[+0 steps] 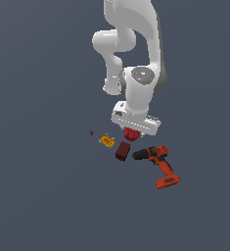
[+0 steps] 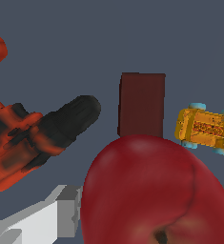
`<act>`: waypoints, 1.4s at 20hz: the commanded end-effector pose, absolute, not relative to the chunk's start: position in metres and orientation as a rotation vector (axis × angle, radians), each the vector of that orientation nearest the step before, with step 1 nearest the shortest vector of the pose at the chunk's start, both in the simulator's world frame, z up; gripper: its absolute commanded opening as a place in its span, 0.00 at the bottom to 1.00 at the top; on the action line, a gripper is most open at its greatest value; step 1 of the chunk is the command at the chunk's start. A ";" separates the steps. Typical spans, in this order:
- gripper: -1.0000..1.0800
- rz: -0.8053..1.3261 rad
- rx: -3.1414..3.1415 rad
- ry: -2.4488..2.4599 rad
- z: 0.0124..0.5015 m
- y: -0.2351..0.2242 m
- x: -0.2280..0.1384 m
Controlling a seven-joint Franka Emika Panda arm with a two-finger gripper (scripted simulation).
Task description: Pick up a designated object from a clutter of objects.
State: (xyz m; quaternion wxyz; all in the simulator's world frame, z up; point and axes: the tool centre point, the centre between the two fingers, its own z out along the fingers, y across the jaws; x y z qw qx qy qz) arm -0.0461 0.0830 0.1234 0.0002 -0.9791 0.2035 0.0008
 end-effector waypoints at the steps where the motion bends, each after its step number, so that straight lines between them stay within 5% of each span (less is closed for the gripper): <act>1: 0.00 -0.001 -3.075 0.639 0.146 0.082 -0.037; 28: 0.00 0.000 -3.075 0.641 0.372 0.075 0.063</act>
